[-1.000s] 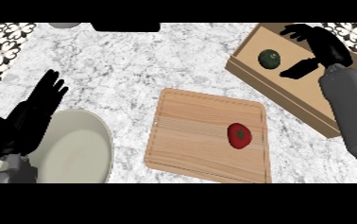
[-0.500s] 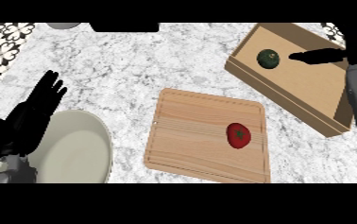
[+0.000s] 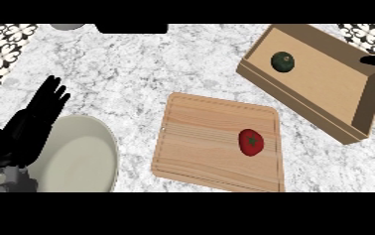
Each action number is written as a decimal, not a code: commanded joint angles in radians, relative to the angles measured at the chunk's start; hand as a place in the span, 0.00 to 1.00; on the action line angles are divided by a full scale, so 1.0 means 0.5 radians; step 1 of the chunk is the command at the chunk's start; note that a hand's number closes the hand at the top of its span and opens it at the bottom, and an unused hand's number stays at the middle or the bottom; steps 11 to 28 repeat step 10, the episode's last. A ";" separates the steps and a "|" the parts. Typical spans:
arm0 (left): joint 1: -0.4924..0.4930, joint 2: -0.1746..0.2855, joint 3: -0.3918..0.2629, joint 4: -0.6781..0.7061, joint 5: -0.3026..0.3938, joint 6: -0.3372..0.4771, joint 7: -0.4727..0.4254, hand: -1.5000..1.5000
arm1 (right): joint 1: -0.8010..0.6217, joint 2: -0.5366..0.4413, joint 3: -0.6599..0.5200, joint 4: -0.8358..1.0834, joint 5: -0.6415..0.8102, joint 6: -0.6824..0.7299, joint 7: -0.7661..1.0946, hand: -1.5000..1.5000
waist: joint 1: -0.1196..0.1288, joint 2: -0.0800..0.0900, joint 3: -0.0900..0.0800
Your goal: Pick the squash from the cutting board and place it in the cardboard box
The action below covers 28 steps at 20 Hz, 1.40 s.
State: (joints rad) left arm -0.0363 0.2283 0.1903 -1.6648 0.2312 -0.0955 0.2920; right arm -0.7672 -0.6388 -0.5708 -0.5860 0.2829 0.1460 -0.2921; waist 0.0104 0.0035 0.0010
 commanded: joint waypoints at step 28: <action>-0.077 -0.056 -0.016 0.145 -0.080 0.018 -0.088 0.50 | 0.156 -0.463 -0.027 0.438 -0.070 0.424 -0.504 0.00 | 0.006 0.006 0.001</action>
